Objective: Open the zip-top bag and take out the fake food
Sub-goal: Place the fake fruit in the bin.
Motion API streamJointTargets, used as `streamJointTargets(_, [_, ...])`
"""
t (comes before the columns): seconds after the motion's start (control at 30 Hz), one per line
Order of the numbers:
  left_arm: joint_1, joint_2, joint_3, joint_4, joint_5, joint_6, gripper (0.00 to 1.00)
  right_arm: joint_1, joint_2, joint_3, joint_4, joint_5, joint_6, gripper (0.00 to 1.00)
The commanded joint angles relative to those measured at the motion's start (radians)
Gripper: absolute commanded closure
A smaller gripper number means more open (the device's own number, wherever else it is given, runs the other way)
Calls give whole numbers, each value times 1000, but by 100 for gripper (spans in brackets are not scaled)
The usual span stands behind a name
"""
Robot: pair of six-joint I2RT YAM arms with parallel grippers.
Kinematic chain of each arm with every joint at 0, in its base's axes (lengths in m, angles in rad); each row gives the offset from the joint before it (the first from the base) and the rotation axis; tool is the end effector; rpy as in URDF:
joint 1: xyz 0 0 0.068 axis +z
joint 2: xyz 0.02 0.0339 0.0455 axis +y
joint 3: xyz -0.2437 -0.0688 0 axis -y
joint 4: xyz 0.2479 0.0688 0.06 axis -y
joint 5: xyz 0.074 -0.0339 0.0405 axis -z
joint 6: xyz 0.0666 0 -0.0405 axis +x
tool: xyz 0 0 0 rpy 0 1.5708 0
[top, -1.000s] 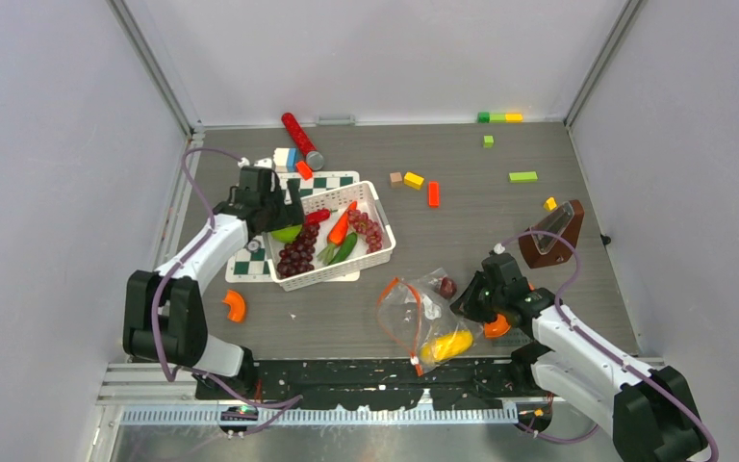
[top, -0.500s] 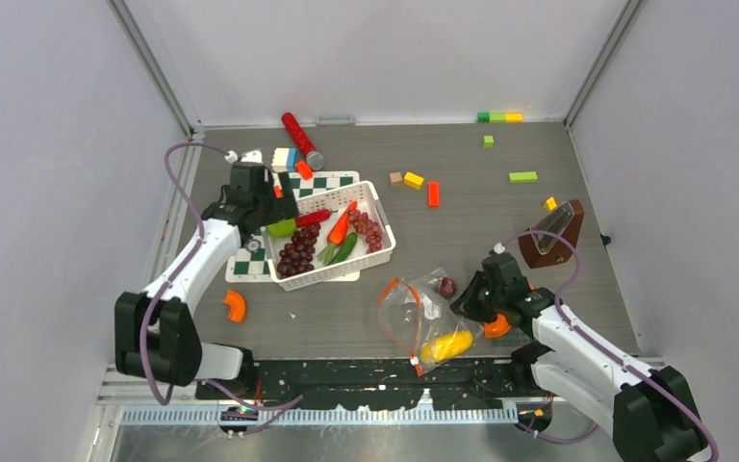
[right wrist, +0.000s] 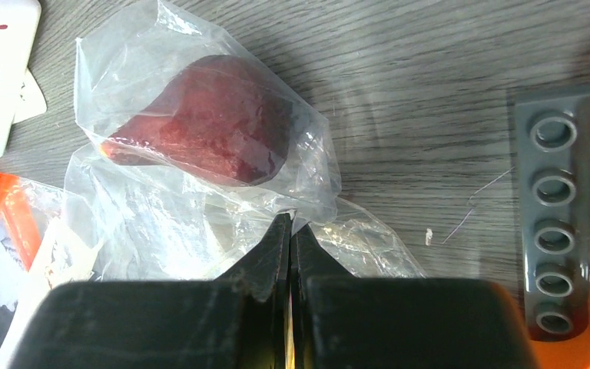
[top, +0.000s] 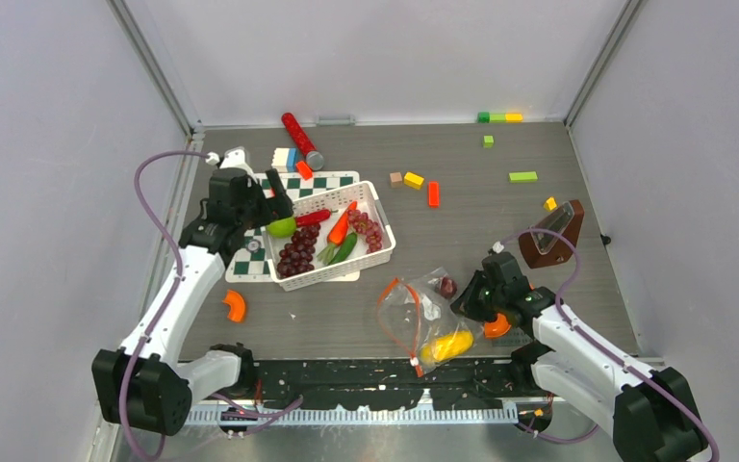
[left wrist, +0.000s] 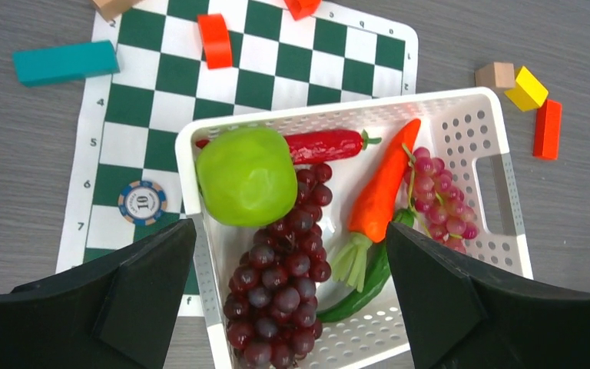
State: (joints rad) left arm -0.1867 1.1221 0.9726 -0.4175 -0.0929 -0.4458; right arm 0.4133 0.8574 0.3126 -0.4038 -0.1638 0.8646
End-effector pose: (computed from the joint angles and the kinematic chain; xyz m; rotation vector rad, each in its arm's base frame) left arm 0.2829 -0.0471 0.2801 -0.3316 2.1215 -0.2715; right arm 0.1651 0.0843 0.1071 0.5256 2.6028 0.6839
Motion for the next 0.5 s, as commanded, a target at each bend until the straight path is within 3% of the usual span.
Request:
streamJointTargets(0.0, [5, -53, -25, -18, 75, -24, 3, 4, 11, 41, 40, -5, -49, 100])
streamJointTargets(0.27, [-3, -121, -87, -9, 233, -113, 8, -8, 120, 126, 46, -15, -136, 100])
streamJointTargets(0.47, [-93, -177, -139, -13, 225, -167, 10, -11, 86, 97, 52, -27, -121, 100])
